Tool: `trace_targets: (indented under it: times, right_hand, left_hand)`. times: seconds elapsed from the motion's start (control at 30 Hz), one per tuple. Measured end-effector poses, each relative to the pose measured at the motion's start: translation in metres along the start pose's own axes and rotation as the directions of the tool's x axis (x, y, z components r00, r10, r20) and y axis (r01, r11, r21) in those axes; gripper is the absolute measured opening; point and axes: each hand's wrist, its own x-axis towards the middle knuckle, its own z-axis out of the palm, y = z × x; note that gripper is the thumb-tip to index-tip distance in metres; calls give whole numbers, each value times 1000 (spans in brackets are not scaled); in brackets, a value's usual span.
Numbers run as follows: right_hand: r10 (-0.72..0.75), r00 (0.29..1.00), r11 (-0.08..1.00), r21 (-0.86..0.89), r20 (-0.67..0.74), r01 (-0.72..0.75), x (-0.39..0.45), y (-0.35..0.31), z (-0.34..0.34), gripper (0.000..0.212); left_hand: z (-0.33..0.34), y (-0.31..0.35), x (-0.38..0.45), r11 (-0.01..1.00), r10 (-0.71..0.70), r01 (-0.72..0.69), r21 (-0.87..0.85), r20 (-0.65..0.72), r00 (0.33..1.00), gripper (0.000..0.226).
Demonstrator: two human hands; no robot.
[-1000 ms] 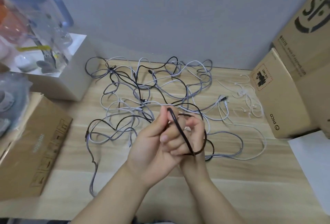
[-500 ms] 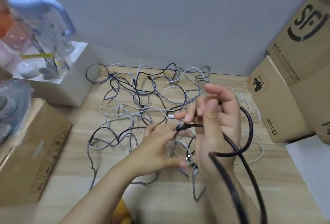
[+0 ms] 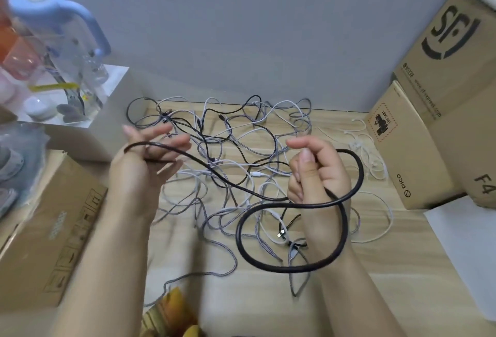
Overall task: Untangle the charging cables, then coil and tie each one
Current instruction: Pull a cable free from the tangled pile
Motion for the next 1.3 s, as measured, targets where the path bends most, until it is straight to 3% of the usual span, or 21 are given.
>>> trace_targets:
  times: [0.1, 0.17, 0.23, 0.33, 0.4, 0.43, 0.47, 0.53, 0.57, 0.6, 0.63, 0.73, 0.8, 0.83, 0.87, 0.93, 1.0, 1.1, 1.17, 1.23, 1.3]
  right_hand:
    - [-23, 1000, 999, -28, -10, 23, 0, 1, 0, 24]
    - [-33, 999, 998, -55, -21, 32, 0, -2, -1, 21]
    - [-64, 997, 987, -150, -32, 58, 0, -5, -4, 20]
    - [-129, 991, 826, -549, 44, 132, 1, -10, -24, 20]
    - [84, 989, 595, -803, 121, 48, 2, -14, -45, 18]
    - [252, 962, 464, -885, 102, -28, 2, -15, -56, 17]
    - [389, 920, 350, -931, 47, -100, 1, -13, -66, 16]
    - [519, 852, 234, -949, -64, -213, -3, -9, -78, 12]
    - [530, 842, 216, -943, -104, -252, -4, -6, -79, 12]
    - [523, 842, 208, -938, -134, -278, -5, -3, -79, 15]
    - [507, 849, 226, -928, -146, -295, -5, 0, -78, 20]
    - [540, 828, 402, -819, -149, -410, -8, 6, -71, 33]
    - [576, 810, 515, -720, -111, -465, -13, 9, -62, 37]
    - [574, 814, 556, -689, -87, -466, -15, 11, -57, 38]
    - [556, 828, 591, -669, -68, -452, -17, 14, -53, 42]
    - [499, 866, 646, -653, -32, -396, -20, 20, -43, 49]
    - [454, 891, 696, -631, 18, -342, -23, 25, -33, 52]
    - [395, 909, 760, -603, 130, -244, -29, 29, -25, 45]
    - [397, 900, 750, -629, 178, -206, -31, 27, -26, 36]
    - [425, 887, 692, -697, 183, -188, -32, 22, -31, 25]
    - [433, 888, 558, -820, 155, -129, -32, 17, -36, 14]
  left_hand:
    - [21, 35, -32, 973, 132, -93, -209, 183, 974, 54]
    - [34, 43, -47, 929, 154, -16, -371, 347, 925, 52]
    - [47, 35, -54, 890, 81, 173, -422, 519, 851, 51]
    - [61, -4, -54, 877, -156, 368, -309, 541, 826, 49]
    - [65, -34, -54, 878, -317, 458, -142, 544, 777, 34]
    - [63, -52, -53, 903, -383, 429, 34, 520, 764, 18]
    - [58, -69, -51, 895, -445, 356, 267, 498, 744, 17]
    - [49, -96, -47, 691, -531, 47, 722, 461, 711, 53]
    - [44, -103, -45, 547, -507, -140, 825, 460, 729, 66]
    - [43, -104, -45, 475, -455, -226, 851, 457, 764, 72]
    - [42, -102, -43, 476, -399, -233, 848, 444, 802, 71]
    - [40, -83, -41, 587, -12, -303, 750, 383, 924, 42]
    - [41, -62, -48, 709, 143, -322, 627, 319, 937, 17]
    - [44, -50, -52, 780, 86, -265, 567, 323, 943, 15]
    - [46, -41, -57, 823, -32, -176, 541, 353, 935, 27]
    - [51, -38, -66, 788, -313, -6, 615, 410, 857, 50]
    - [55, -45, -70, 748, -444, 80, 659, 407, 798, 53]
    - [60, -55, -73, 893, -370, 210, 399, 383, 847, 35]
    - [59, -58, -71, 943, -285, 208, 260, 308, 908, 33]
    - [54, -60, -68, 962, -226, 173, 211, 264, 938, 30]
    - [48, -62, -63, 967, -212, 162, 195, 273, 938, 32]
